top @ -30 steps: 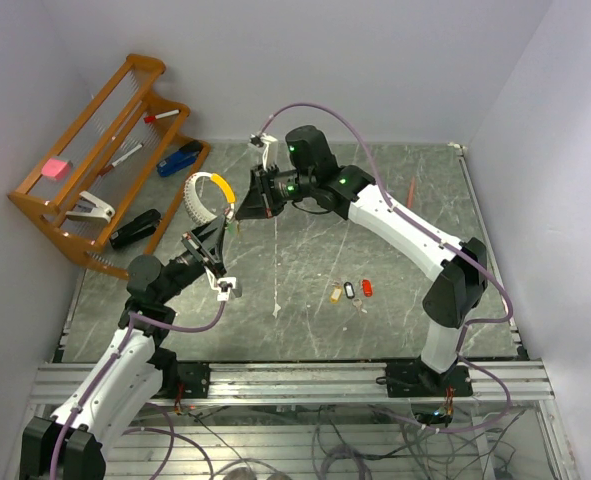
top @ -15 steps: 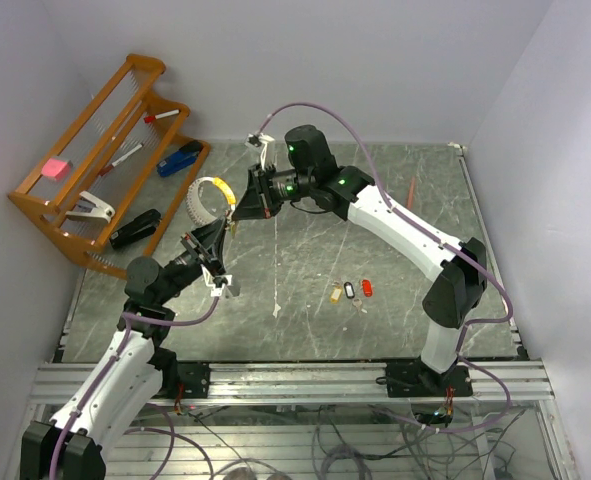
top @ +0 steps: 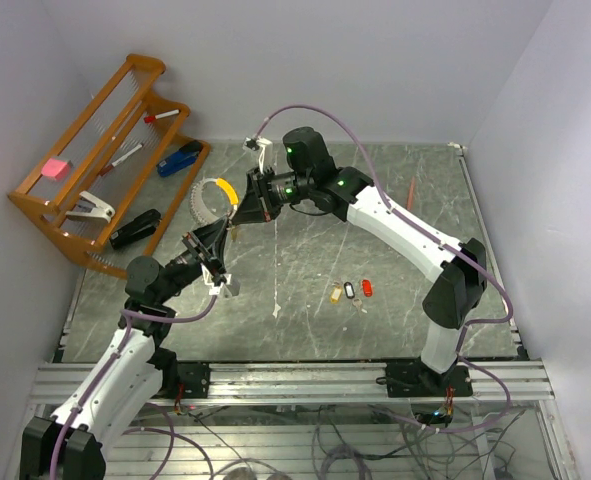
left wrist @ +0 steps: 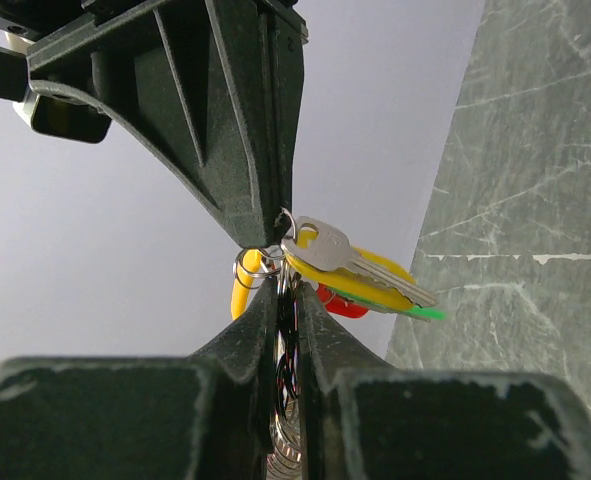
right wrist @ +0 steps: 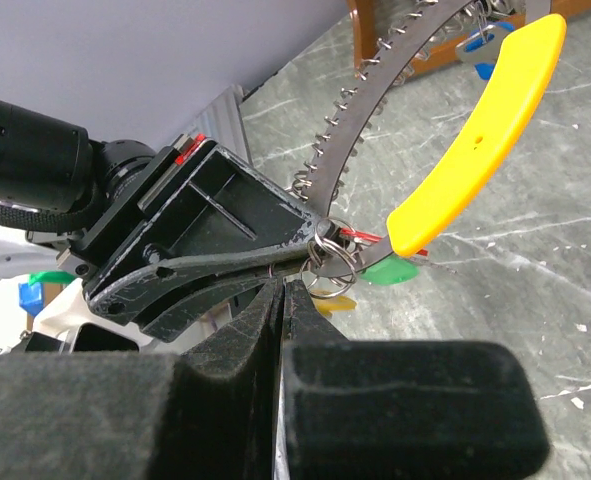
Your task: Put the keys on the keyring
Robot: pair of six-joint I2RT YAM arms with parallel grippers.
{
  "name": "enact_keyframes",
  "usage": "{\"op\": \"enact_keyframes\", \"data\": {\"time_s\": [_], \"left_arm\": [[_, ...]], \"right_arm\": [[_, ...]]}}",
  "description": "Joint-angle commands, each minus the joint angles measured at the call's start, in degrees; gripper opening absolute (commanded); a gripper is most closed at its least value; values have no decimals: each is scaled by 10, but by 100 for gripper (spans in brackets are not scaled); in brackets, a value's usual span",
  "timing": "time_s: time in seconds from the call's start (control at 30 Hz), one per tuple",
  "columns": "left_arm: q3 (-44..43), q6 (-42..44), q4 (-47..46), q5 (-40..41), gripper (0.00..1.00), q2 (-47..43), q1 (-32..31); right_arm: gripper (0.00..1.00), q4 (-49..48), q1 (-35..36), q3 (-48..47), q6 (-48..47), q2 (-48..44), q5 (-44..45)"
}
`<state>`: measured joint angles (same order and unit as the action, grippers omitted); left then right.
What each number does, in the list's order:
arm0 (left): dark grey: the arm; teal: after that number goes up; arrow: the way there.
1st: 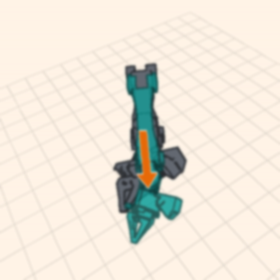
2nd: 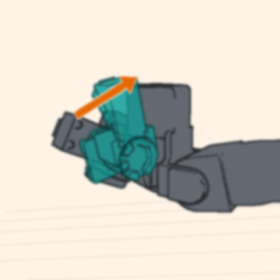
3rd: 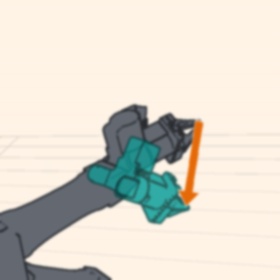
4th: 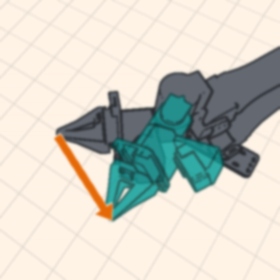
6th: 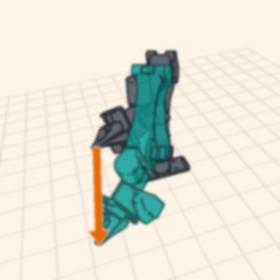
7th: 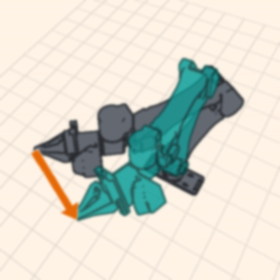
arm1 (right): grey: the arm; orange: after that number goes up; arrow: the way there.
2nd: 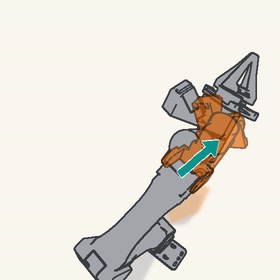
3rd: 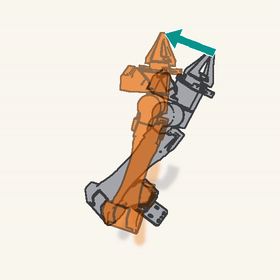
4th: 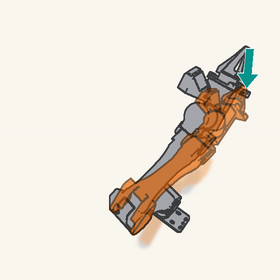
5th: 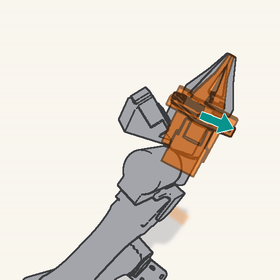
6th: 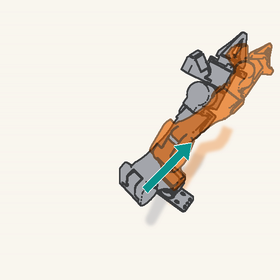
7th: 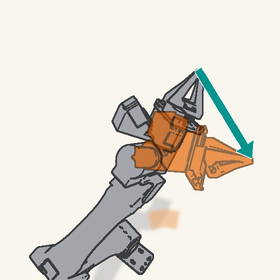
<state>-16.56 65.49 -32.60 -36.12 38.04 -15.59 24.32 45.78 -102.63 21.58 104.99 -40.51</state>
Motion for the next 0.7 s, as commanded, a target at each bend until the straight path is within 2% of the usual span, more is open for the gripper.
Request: {"op": "enact_keyframes", "data": {"time_s": [0.0, 0.3, 0.67], "left_arm": [[-28, -1, -53, -17, 7, -2, -4], [-30, 48, -25, 0, 7, -1, -5], [-29, 95, 13, -16, 7, -18, -6]], "right_arm": [[0, 20, 6, -9, -13, -16, 2], [0, 26, 6, -17, -9, -9, 7], [0, 35, 7, -40, -3, 5, 33]]}}
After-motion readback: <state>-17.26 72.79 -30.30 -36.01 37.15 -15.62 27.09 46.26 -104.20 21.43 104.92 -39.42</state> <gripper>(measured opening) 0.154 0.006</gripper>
